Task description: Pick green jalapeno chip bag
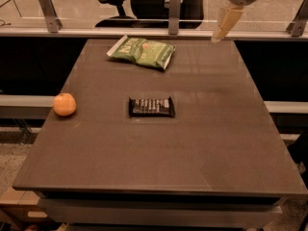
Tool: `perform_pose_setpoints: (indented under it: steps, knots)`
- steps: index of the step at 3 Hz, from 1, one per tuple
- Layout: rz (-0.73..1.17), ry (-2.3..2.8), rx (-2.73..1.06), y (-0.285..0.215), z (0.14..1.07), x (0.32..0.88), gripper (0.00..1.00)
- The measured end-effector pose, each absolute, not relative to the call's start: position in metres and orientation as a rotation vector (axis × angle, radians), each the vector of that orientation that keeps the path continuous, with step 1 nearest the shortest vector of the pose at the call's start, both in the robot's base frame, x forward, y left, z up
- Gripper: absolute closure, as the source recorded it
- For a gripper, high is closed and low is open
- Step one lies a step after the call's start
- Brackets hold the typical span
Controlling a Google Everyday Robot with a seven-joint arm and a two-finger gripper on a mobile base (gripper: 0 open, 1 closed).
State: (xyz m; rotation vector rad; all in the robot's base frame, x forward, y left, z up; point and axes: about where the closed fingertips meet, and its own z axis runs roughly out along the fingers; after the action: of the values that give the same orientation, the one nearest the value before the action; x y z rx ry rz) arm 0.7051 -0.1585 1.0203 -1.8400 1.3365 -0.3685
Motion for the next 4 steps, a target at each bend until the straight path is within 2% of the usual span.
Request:
perform_pose_setpoints:
  steps: [1, 3, 4]
  knots:
    - [-0.285, 1.411, -1.840, -0.148, 1.011, 0.717, 0.00]
    - [-0.261, 1.435, -1.761, -0.153, 1.018, 0.721, 0.00]
    - [-0.199, 1.517, -1.686, -0.142, 1.006, 0.742, 0.00]
